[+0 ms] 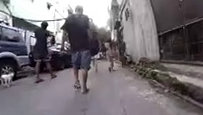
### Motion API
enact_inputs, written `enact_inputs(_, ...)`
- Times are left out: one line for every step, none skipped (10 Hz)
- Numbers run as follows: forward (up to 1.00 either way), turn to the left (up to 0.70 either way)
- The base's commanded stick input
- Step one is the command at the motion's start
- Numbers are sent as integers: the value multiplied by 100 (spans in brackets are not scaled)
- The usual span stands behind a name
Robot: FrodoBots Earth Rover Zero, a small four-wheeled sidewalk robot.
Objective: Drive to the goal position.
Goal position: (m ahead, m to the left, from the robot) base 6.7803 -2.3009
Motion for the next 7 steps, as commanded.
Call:
enact_inputs(100,27)
enact_inputs(100,27)
enact_inputs(100,12)
enact_inputs(100,0)
enact_inputs(100,0)
enact_inputs(100,0)
enact_inputs(100,0)
